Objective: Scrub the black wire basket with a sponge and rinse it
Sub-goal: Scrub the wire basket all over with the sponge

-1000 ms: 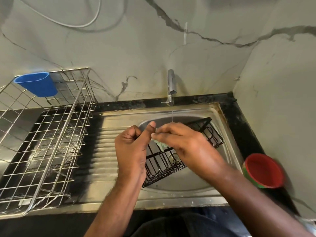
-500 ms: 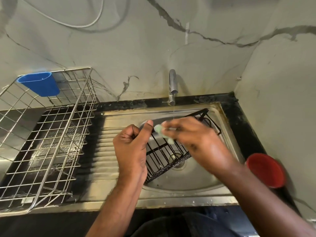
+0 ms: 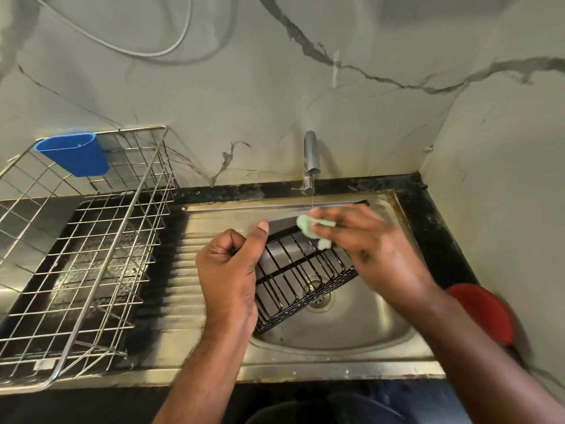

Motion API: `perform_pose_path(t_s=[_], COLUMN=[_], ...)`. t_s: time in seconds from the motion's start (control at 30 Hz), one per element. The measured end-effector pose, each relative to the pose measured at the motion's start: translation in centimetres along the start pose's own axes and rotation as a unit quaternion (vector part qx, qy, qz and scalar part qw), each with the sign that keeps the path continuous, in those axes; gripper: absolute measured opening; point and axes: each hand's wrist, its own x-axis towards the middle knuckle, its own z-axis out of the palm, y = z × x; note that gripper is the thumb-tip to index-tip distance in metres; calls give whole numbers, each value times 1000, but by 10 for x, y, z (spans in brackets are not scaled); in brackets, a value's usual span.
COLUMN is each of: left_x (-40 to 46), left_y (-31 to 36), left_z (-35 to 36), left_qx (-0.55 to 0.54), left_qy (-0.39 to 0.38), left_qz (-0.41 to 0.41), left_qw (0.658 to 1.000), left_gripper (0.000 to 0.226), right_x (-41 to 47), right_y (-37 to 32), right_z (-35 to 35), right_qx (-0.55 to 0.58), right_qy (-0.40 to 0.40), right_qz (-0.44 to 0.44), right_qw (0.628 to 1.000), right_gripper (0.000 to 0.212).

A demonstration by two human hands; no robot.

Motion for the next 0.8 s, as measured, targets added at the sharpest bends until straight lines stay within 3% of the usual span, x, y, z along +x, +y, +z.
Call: perform_pose_path(t_s=[0.13, 0.27, 0.43, 0.53, 0.63, 0.7, 0.8], left_x=[1, 2, 4, 3, 4, 5, 5], left_y=[-1, 1, 5, 5, 3, 1, 1], left_z=[4, -3, -14, -16, -17, -16, -13], left_qx=[-6, 0, 18, 30, 36, 34, 31], left_qy=[-10, 11, 28, 34, 40, 44, 48], left_qz=[11, -13, -33, -27, -22, -23, -18], left_qw=[1000, 1000, 999, 999, 998, 998, 998], left_gripper=[40, 42, 46, 46, 46, 46, 47], right_x=[6, -2, -8, -9, -8, -5, -8], right_y=[-36, -9, 44, 68, 59, 33, -5], right_z=[18, 20, 2, -3, -4, -1, 13], right_qx=[43, 4, -20, -42, -41, -4, 9], right_qy=[-71, -79, -16, -14, 11, 26, -70], right_qz=[-77, -82, 13, 91, 103, 74, -47], right_qw=[994, 993, 1000, 995, 994, 997, 996], right_gripper=[44, 59, 40, 39, 41, 47, 58])
